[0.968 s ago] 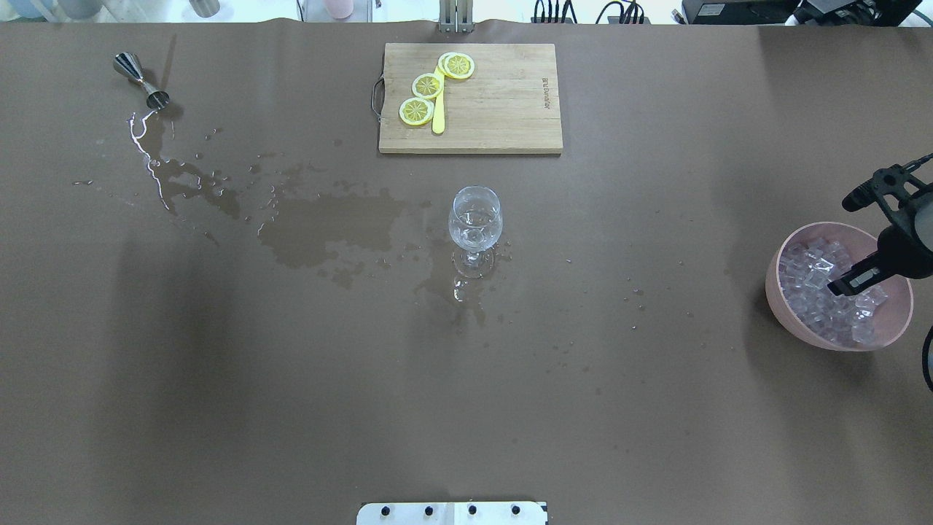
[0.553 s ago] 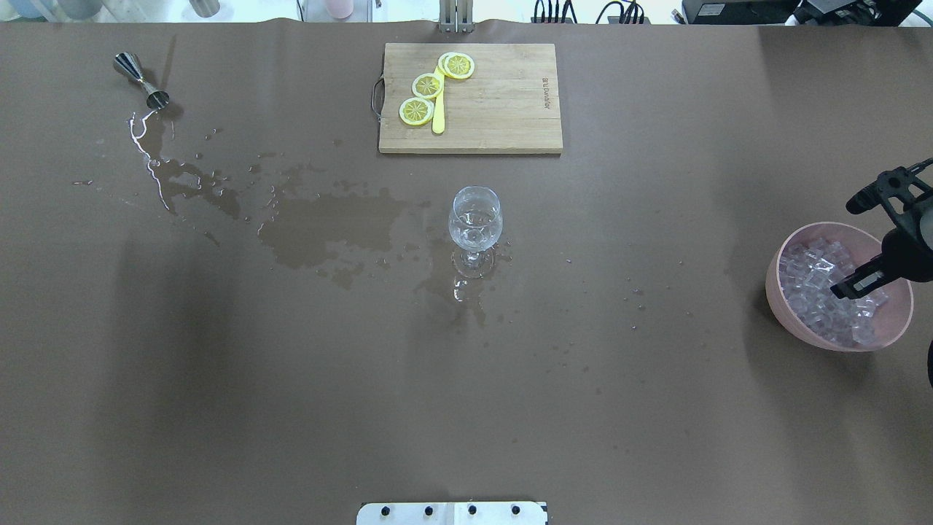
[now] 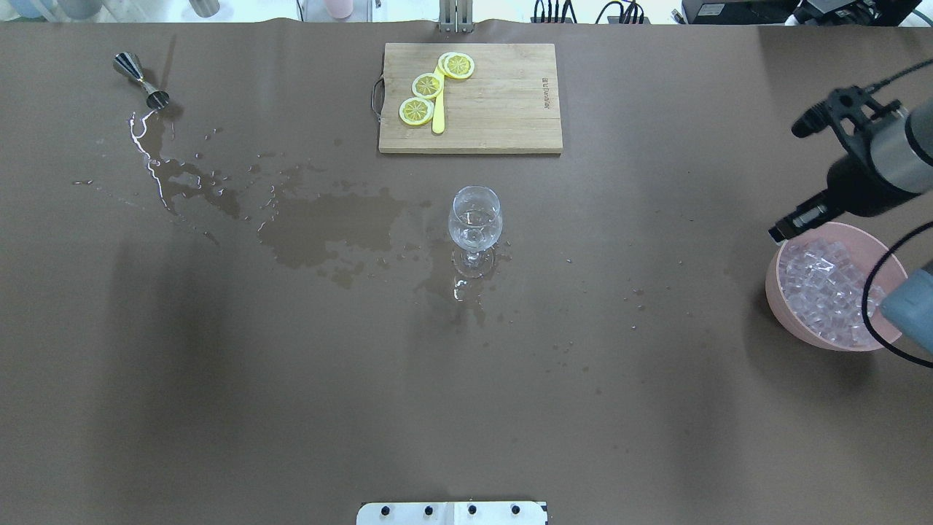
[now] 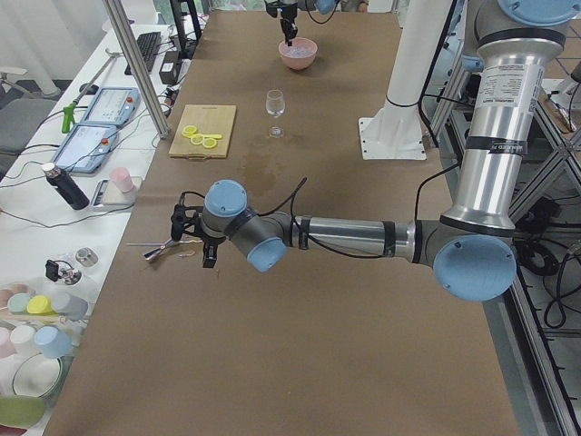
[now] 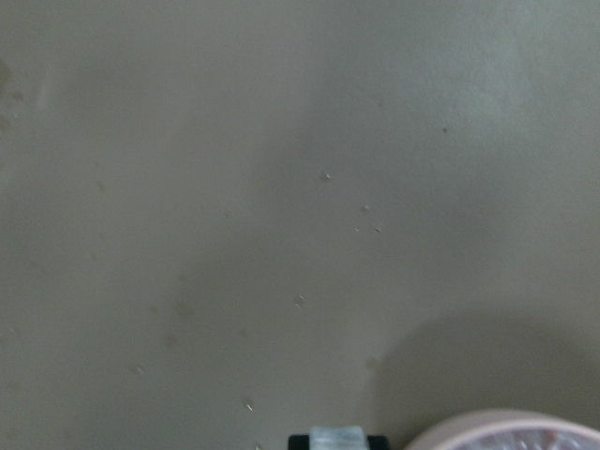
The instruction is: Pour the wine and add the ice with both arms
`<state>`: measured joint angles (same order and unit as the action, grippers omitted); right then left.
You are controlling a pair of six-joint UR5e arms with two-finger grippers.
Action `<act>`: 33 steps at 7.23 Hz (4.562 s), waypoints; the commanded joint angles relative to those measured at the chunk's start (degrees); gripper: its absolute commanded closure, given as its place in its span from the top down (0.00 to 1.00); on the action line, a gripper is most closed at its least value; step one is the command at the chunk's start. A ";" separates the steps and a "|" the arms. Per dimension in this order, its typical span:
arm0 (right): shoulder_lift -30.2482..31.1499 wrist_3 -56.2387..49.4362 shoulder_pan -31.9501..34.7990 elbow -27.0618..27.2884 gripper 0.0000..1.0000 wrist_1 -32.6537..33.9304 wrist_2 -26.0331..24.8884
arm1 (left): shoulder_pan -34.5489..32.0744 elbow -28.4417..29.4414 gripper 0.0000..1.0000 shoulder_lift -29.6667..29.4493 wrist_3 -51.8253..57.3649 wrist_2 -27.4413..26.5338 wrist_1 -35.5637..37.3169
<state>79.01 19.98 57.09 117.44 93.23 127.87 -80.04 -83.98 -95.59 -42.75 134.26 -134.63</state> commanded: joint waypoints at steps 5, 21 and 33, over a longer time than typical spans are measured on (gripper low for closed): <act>-30.27 32.36 -14.01 -10.53 0.00 5.04 -5.61 | -8.88 -3.38 0.98 2.09 39.16 -0.23 28.74; -7.98 4.74 7.35 -8.37 1.00 2.48 4.03 | -9.43 -7.16 0.98 5.06 38.97 0.04 29.24; 3.07 -28.94 29.66 -29.99 1.00 2.05 3.35 | -13.91 -3.57 0.98 6.21 38.35 3.55 29.69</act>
<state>81.97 -8.92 86.77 88.36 95.34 131.28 -93.98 -87.84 -88.90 -4.49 137.73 -104.69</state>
